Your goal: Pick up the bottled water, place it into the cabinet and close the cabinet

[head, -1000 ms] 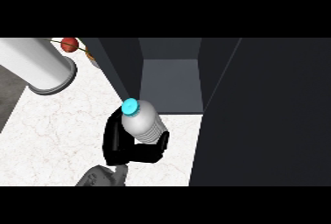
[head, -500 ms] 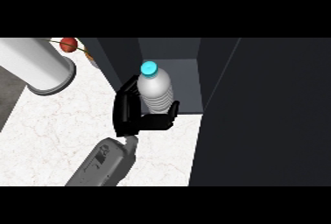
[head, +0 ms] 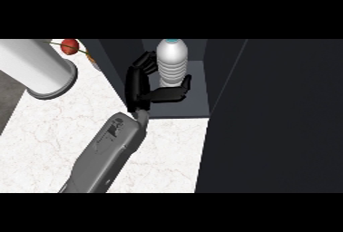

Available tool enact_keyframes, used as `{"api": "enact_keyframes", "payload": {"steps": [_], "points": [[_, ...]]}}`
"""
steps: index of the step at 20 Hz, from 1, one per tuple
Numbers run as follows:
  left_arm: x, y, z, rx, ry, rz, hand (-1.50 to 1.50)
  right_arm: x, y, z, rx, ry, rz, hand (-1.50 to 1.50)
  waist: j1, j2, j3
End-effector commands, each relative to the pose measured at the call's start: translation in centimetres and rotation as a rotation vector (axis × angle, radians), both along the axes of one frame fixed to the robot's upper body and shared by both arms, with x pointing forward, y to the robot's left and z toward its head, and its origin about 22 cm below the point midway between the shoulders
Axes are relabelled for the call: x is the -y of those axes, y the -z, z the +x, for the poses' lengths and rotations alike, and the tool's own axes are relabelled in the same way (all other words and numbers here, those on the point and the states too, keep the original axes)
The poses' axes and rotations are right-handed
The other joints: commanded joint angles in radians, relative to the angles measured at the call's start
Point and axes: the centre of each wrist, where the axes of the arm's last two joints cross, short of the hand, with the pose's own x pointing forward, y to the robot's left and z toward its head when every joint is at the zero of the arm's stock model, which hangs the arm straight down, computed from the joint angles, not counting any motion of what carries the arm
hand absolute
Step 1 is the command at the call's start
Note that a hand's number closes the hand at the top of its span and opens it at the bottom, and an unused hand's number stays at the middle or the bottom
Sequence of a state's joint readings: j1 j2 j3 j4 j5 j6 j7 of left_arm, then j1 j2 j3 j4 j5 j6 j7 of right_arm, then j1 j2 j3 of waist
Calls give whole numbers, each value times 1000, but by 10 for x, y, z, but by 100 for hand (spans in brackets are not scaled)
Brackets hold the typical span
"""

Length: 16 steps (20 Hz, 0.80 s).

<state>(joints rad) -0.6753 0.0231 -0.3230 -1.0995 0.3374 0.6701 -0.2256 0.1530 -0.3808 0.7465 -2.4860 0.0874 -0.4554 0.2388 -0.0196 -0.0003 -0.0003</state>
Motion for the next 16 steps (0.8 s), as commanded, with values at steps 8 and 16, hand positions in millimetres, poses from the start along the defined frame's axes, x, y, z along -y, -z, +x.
{"api": "enact_keyframes", "payload": {"steps": [8,16], "points": [[7,4,46,-56,-106,124,150,7,-18,-11,63,-23,12,-150,-10,5,0],[-15,34,60,-109,-211,316,150,9,-18,-18,63,-21,29,-150,-26,8,0]]}}
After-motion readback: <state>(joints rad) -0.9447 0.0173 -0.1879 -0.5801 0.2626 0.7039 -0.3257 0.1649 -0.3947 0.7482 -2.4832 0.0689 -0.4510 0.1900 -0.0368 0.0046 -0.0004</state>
